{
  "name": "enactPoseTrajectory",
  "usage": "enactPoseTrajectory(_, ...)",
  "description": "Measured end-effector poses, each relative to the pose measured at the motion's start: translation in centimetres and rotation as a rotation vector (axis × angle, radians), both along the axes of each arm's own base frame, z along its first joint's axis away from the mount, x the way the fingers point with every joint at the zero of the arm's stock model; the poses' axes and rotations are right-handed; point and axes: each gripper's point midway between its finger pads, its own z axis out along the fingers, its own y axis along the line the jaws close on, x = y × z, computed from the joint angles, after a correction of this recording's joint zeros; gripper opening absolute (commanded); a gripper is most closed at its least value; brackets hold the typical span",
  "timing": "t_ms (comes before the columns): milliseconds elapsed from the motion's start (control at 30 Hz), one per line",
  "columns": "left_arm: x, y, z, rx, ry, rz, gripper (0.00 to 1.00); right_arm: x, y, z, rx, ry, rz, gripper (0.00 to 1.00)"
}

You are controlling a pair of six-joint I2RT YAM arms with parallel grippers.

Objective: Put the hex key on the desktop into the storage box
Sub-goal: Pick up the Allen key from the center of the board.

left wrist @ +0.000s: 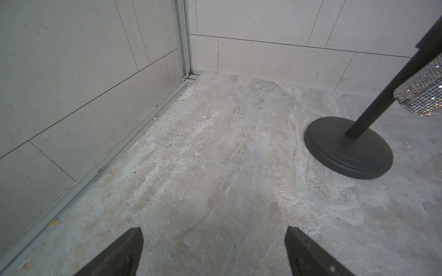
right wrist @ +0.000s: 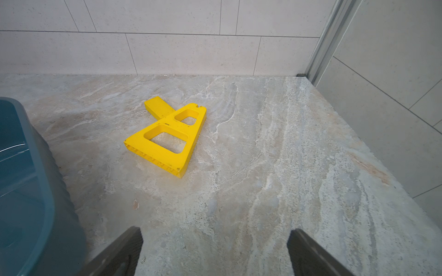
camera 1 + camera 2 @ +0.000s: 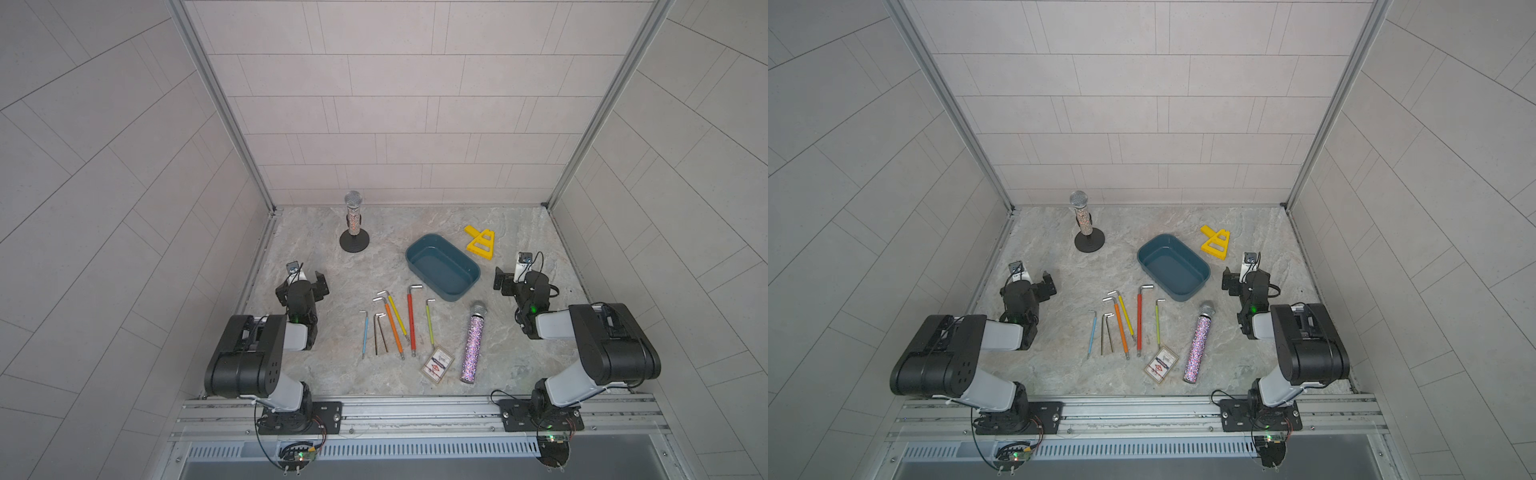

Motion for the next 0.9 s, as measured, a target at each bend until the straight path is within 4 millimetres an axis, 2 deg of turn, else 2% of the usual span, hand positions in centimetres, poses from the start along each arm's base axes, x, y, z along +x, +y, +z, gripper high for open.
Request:
enactPoseTrajectory(100, -0.8, 0.0, 0.2, 0.004, -0.018, 0.006, 1.0, -0.9, -0.6, 0.9, -0.006, -0.01, -0.039, 1.0)
enactPoseTrajectory(200, -1.5, -0.2, 1.4, 0.019, -0.038, 0.009, 1.0, -1.3, -1.1, 4.3, -0.014, -0.064, -0.069, 1.0)
enactPoseTrajectory(333, -1.7, -1.5, 6.1, 0.042, -0.141, -0.015, 1.0, -1.7, -1.4, 10.9, -0.018, -0.213, -0.098, 1.0)
enactPoseTrajectory(433, -2.3, -1.9, 9.4, 0.024, -0.228, -0.018, 1.0, -2.3, -1.5, 14.7, 0.015, -0.279, -0.116, 1.0)
enactPoseTrajectory(533, -2.7, -2.0, 11.7, -0.01, -0.278, -0.018, 1.0, -3.1, -1.5, 18.3, 0.076, -0.327, -0.129, 1.0)
enactPoseTrajectory(667, -3.2, -2.6, 16.5, -0.097, -0.369, -0.038, 1.0, -3.6, -0.6, 24.2, 0.237, -0.362, -0.109, 1.0)
enactPoseTrajectory(733, -3.6, -3.5, 19.8, -0.186, -0.42, -0.078, 1.0, -3.3, 0.6, 27.7, 0.368, -0.382, -0.056, 1.0)
enactPoseTrajectory(767, -3.8, -3.9, 21.3, -0.231, -0.44, -0.095, 1.0, -3.1, 1.2, 28.7, 0.44, -0.393, -0.031, 1.0)
enactPoseTrajectory(800, -4.3, -4.3, 22.9, -0.299, -0.47, -0.11, 1.0, -2.9, 1.7, 28.9, 0.524, -0.389, -0.016, 1.0)
enactPoseTrajectory(833, -4.7, -4.6, 24.1, -0.376, -0.502, -0.12, 1.0, -2.7, 2.1, 28.1, 0.61, -0.369, -0.005, 1.0)
enactPoseTrajectory(900, -5.0, -5.4, 24.9, -0.503, -0.54, -0.158, 1.0, -2.3, 2.6, 25.4, 0.757, -0.326, 0.008, 1.0)
